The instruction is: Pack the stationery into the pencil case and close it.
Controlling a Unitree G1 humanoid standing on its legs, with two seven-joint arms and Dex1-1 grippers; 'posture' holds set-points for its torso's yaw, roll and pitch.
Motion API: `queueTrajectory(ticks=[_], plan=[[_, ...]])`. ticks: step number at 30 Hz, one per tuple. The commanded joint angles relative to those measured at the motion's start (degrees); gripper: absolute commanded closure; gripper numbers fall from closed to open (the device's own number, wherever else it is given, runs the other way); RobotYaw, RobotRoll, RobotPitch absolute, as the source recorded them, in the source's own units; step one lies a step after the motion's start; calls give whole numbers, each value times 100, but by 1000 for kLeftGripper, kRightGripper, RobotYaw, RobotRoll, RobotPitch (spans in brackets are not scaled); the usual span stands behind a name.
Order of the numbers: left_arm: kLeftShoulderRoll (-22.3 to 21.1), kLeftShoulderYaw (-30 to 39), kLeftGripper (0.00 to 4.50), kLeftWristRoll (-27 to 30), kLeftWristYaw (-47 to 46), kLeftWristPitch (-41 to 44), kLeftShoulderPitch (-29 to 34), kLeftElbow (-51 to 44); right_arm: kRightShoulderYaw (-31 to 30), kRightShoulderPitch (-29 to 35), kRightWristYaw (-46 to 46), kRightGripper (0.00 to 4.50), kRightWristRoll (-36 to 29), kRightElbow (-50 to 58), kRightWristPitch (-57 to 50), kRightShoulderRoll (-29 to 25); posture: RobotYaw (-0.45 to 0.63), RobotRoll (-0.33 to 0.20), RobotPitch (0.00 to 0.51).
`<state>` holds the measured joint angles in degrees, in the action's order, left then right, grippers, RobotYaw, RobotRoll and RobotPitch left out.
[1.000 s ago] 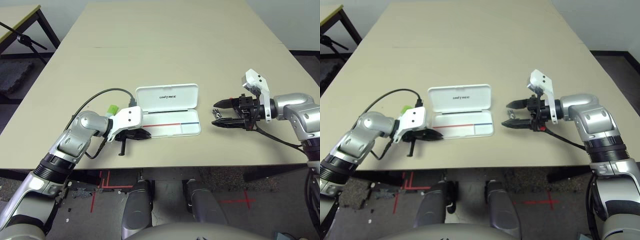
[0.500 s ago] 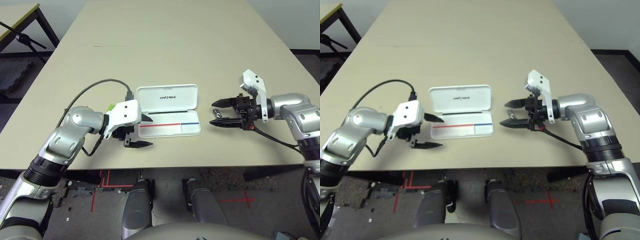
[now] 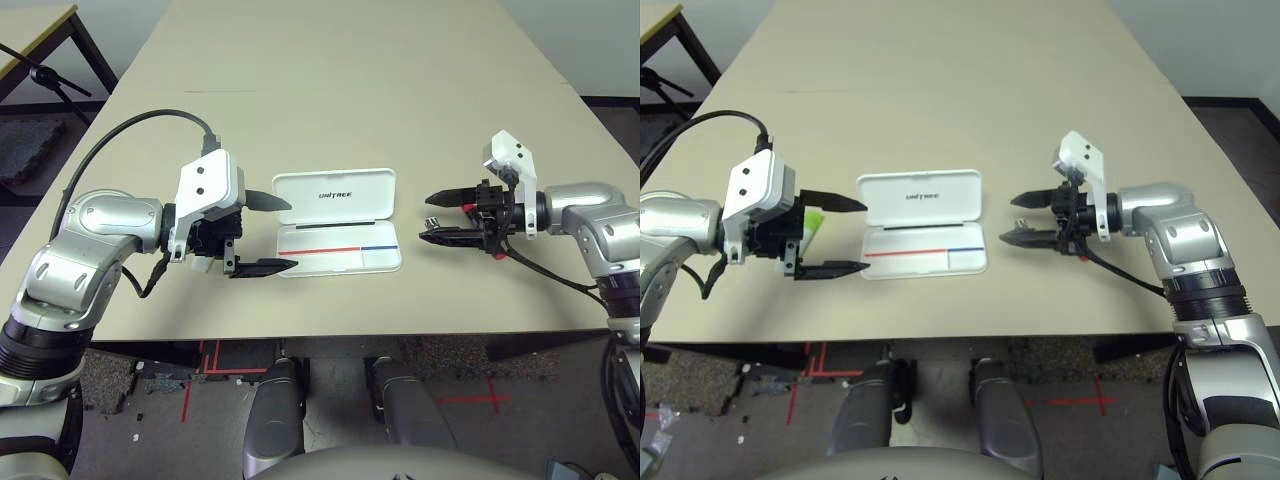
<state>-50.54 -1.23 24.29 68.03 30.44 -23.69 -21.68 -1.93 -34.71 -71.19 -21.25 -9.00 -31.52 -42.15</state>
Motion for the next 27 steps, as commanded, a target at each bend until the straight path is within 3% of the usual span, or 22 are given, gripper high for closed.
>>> queueTrajectory(ticks=[1,5,10,27], plan=[[9,-120,17,10,-52,10,-4,-66,353,-102,883,0,57,114,-480,36,4,0,153],[67,-178,17,21,-83,17,-54,-56,550,-375,1931,0,127,8,-1423,109,-4,0,151],[79,-252,17,-51,-99,-63,-125,32,537,-546,2610,0,287,-206,-2066,48,-6,0,147],[25,-269,17,-148,-199,-129,-78,-34,-64,-155,2330,0,640,-1078,-1892,-141,18,0,140]])
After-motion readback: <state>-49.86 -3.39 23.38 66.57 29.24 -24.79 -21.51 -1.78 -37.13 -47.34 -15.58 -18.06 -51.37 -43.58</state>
